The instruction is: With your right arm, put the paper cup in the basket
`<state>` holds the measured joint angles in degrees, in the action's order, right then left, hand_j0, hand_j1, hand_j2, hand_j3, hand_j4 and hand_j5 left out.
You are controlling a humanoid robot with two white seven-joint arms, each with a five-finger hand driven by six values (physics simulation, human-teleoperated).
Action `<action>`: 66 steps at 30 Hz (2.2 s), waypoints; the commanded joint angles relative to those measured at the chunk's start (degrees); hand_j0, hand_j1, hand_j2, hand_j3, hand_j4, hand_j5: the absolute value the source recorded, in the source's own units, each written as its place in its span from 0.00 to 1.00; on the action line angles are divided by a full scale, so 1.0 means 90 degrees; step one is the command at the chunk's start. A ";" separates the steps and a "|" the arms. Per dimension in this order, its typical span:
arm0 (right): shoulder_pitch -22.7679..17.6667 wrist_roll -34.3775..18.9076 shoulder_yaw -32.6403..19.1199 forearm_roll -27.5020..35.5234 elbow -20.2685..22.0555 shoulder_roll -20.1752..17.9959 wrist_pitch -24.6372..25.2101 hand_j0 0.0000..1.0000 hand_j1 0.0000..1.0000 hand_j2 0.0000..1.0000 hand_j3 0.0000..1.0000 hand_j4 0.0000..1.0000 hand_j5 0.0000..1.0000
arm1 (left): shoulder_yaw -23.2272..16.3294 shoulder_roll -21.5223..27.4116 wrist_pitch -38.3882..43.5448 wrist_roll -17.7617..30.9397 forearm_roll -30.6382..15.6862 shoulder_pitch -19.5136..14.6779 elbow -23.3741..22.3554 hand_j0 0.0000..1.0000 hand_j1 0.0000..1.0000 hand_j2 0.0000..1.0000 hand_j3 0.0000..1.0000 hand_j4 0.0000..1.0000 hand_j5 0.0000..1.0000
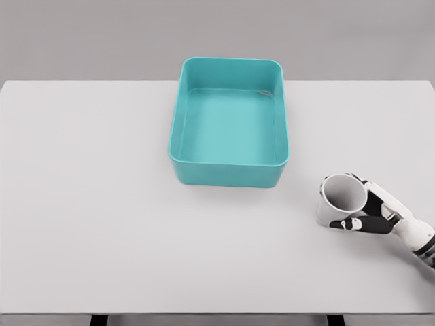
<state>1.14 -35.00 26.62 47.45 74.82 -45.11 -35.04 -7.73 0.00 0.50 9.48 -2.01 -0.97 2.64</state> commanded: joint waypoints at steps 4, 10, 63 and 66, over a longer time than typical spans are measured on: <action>0.0000 0.0000 -0.0408 0.0050 0.0027 -0.0017 0.0005 0.60 0.60 0.60 0.60 0.60 0.60 | -0.0001 0.0000 0.0003 0.0001 -0.0001 0.0000 0.0000 1.00 1.00 1.00 1.00 1.00 1.00; 0.0049 0.0000 -0.0819 0.0030 0.0329 -0.0017 0.0153 0.60 0.60 0.60 0.60 0.60 0.60 | -0.0001 0.0000 -0.0006 0.0001 -0.0001 0.0000 0.0000 1.00 1.00 1.00 1.00 1.00 1.00; 0.2295 0.0000 -0.1083 -0.0389 -0.0335 0.1262 0.1852 0.60 0.60 0.60 0.60 0.60 0.60 | -0.0001 0.0000 0.0003 0.0001 -0.0001 0.0000 0.0000 1.00 1.00 1.00 1.00 1.00 1.00; 0.2373 0.0000 -0.1083 -0.0399 -0.0452 0.1398 0.1882 0.60 0.60 0.60 0.60 0.60 0.60 | 0.0009 0.0000 0.0003 0.0001 -0.0001 0.0000 0.0000 1.00 1.00 1.00 1.00 1.00 1.00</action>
<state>22.76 -35.00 16.88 43.57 71.27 -33.12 -18.36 -7.72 0.00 0.52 9.48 -2.01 -0.97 2.64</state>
